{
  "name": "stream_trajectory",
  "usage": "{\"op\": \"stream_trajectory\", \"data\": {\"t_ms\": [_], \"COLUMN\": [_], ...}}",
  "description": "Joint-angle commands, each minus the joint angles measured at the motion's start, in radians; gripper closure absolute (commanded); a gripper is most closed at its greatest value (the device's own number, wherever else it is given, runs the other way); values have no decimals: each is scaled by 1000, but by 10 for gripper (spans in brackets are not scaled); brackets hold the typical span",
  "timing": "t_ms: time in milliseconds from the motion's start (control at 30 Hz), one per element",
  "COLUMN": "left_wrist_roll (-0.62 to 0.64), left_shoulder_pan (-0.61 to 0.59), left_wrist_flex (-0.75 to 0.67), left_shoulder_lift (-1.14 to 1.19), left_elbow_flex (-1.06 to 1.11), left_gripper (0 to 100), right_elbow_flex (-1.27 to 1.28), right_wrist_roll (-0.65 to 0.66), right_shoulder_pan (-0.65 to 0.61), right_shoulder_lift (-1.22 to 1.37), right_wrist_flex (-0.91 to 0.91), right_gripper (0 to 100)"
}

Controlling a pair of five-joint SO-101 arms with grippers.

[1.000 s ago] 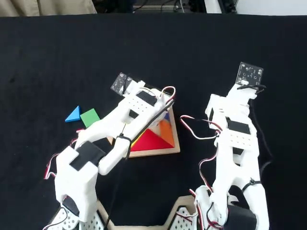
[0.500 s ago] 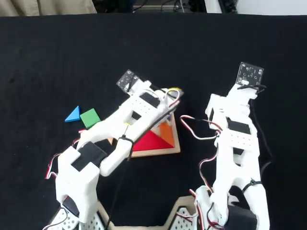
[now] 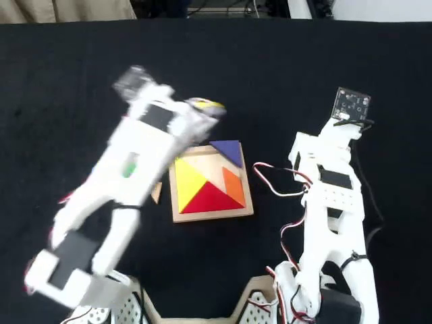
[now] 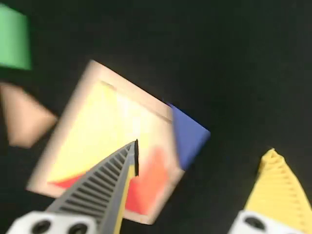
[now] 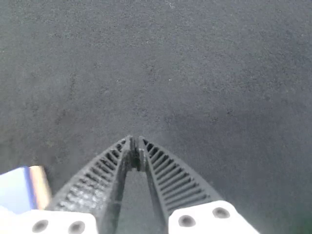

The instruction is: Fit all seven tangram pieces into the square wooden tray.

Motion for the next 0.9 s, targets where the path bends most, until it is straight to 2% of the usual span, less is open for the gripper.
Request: {"op": "stream_trajectory", "data": {"t_ms": [0,133,200,267,367,467,567,733,867], "left_wrist_roll": [-298,-505,-545,-549,-621,-741,-798,-796,-835], "left_shoulder_pan": [-321,-608,-710,-762,-765,-740,-737,-719,-717], "left_wrist_flex": [229,348,358,358,347,261,112,-226,-354], "left_shoulder_lift": [-190,-232,-229,-219,-198,-161,-109,-32,-51], "left_elbow_flex": [-39,-44,-35,-15,1,68,188,421,492], "left_gripper": [619,648,722,809,876,899,925,971,970], "right_elbow_flex": [-42,-79,-124,-156,-182,-205,-246,-329,-430], "right_wrist_roll": [43,75,74,74,80,81,83,83,83], "right_shoulder_pan": [-84,-164,-176,-181,-203,-239,-269,-282,-313], "right_shoulder_lift": [-1,1,1,1,1,1,1,16,147], "right_wrist_flex": [-8,51,121,164,187,218,261,273,275], "right_gripper": [987,987,987,987,987,987,987,987,987]}}
